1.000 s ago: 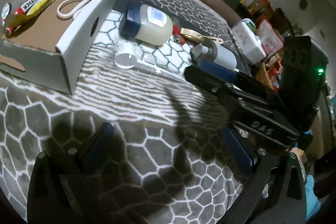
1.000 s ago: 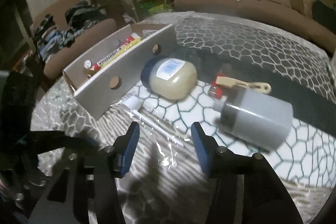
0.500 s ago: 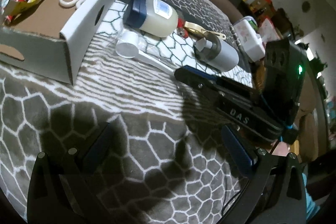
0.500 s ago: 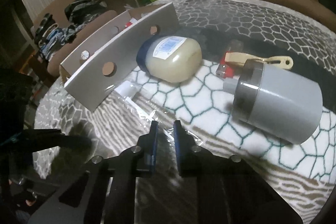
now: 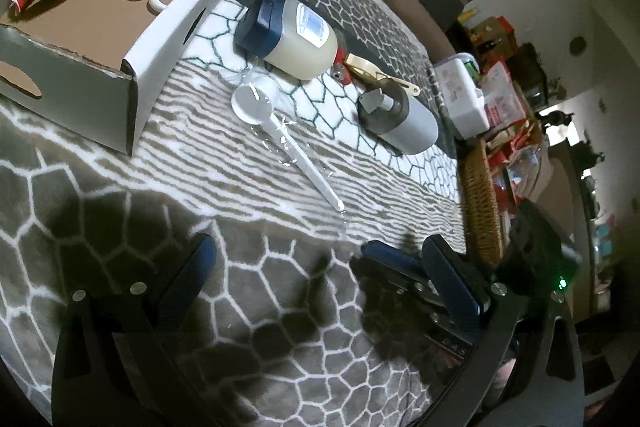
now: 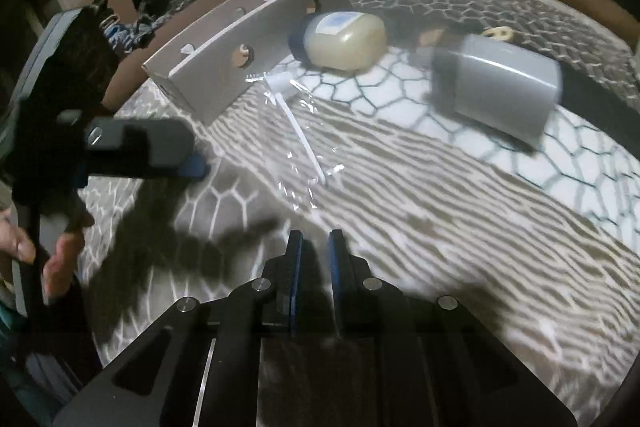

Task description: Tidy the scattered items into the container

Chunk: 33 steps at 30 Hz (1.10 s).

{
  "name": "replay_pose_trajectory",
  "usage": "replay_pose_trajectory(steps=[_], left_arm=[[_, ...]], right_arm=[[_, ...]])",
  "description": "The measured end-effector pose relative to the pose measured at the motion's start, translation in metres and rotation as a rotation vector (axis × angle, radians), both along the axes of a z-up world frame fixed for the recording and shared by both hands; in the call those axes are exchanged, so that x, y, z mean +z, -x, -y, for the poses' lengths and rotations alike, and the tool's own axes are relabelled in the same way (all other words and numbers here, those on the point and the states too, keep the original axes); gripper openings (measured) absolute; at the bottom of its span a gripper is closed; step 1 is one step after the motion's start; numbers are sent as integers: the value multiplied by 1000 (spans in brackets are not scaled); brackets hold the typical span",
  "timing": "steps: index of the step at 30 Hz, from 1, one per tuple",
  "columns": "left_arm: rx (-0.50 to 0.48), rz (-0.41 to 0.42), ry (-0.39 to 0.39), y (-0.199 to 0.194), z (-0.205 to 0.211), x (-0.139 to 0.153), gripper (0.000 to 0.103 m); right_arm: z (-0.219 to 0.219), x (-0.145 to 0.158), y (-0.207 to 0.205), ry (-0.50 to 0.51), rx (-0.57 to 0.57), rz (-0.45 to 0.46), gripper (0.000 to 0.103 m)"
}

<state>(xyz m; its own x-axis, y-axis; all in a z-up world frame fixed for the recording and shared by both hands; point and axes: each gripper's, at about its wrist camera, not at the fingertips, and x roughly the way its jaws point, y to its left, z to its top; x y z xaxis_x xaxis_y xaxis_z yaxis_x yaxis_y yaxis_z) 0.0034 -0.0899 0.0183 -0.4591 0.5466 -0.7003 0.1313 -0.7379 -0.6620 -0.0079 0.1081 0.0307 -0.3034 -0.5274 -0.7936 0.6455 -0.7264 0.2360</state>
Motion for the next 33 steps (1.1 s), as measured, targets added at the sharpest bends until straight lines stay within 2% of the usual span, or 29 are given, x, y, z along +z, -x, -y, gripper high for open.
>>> replay_pose_trajectory(steps=[2,4,6,11,14,15,16,18,24,29,33], left_arm=[[10,-12,0,-1,0,3,103],[19,-24,2,-3,1,4,103],[33,-30,7,-4,3,5,103],[62,-13,-15,-4,13,0,103],[62,1,-24,-1,14,-4,103],[61,8,-26,1,14,-5,103],[61,12,-30,1,14,-6,103],[60,17,-39,3,13,-7,103],[45,9,-21,3,7,-6,103],[28,-2,46,4,-6,-7,103],[23,-38,123,3,-17,-5,101]], right_arm=[[2,8,1,-2,-12,-65,18],[8,9,8,3,-17,-83,44],[17,9,17,25,-5,-85,50],[42,-7,35,-24,27,-90,51],[48,-6,40,-36,30,-123,47],[49,-5,40,-38,30,-134,33],[49,-4,40,-39,30,-143,23],[47,-3,38,-37,34,-145,18],[35,3,13,-36,66,-136,15],[17,6,-17,12,91,-82,15],[11,3,-33,8,101,-71,15]])
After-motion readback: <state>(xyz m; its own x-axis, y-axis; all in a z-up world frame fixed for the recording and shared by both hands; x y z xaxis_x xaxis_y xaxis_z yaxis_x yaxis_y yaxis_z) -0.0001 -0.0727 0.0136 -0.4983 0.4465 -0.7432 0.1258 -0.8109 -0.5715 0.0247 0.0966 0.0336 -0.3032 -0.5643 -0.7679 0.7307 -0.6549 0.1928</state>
